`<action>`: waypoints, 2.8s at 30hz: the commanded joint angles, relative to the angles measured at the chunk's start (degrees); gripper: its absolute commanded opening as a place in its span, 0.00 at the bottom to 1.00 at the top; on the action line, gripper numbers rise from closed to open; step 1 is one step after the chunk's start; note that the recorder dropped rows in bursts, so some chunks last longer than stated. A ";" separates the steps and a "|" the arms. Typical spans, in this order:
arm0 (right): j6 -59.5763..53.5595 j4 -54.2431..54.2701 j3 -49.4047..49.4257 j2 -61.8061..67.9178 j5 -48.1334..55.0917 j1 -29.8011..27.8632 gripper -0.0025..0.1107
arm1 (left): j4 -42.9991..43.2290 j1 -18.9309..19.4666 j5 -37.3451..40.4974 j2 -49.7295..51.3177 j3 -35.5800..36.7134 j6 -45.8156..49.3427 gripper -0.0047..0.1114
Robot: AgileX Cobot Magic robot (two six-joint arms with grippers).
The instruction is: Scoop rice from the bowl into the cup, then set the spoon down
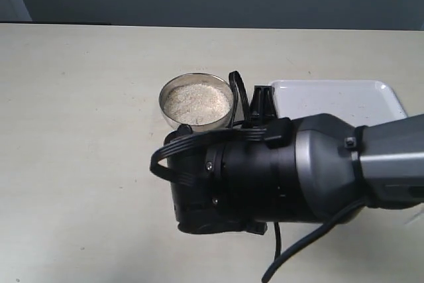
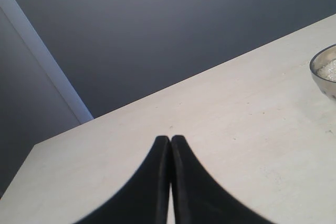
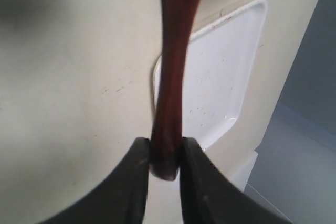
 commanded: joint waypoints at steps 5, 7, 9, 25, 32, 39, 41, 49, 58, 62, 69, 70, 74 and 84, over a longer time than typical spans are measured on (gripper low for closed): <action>7.24 -1.99 6.53 0.05 -0.10 1.07 0.01 | 0.02 -0.43 -0.40 -0.31 -0.26 -0.40 0.04; 9.58 -2.39 7.71 0.05 -0.10 1.46 0.01 | 0.02 -0.43 -0.40 -0.31 -0.26 -0.40 0.04; 11.41 -3.32 7.82 0.05 -0.10 2.64 0.01 | 0.02 -0.43 -0.40 -0.31 -0.26 -0.40 0.04; 11.78 -7.14 7.82 -0.09 -0.10 5.61 0.01 | 0.02 -0.43 -0.40 -0.31 -0.26 -0.40 0.04; 12.73 1.62 7.82 -2.54 -0.10 4.51 0.01 | 0.02 -0.43 -0.40 -0.31 -0.26 -0.40 0.04; 14.26 7.75 7.70 -8.71 -0.10 -0.73 0.01 | 0.02 -0.43 -0.27 -0.31 -0.26 -0.40 0.04; 14.29 9.46 7.19 -10.28 -0.10 -2.62 0.01 | 0.02 -0.43 -0.27 -0.31 -0.26 -0.40 0.04; 13.28 22.35 4.28 -12.80 -0.10 -15.97 0.01 | 0.02 -0.43 -0.27 -0.31 -0.26 -0.40 0.04; 9.41 29.60 4.28 -12.80 -11.53 -32.53 0.01 | 0.02 -0.43 -0.27 -0.31 -0.26 -0.40 0.04; 9.41 33.88 4.28 -12.80 -17.33 -40.91 0.01 | 0.02 -0.43 -0.27 -0.31 -0.26 -0.40 0.04; 0.05 44.51 4.16 -9.21 -23.79 -51.40 0.01 | 0.02 -0.43 -0.27 -0.31 -0.26 -0.40 0.04; -0.75 45.32 4.03 -8.26 -24.48 -52.40 0.01 | 0.02 -0.43 -0.27 -0.31 -0.26 -0.40 0.04; -0.88 45.91 1.47 -3.73 -24.48 -54.03 0.01 | 0.02 -0.43 -0.27 -0.31 -0.26 -0.40 0.04; -2.83 45.91 -10.96 5.92 -21.75 -54.03 0.01 | 0.02 -0.43 -0.38 -0.31 -0.26 -0.40 0.04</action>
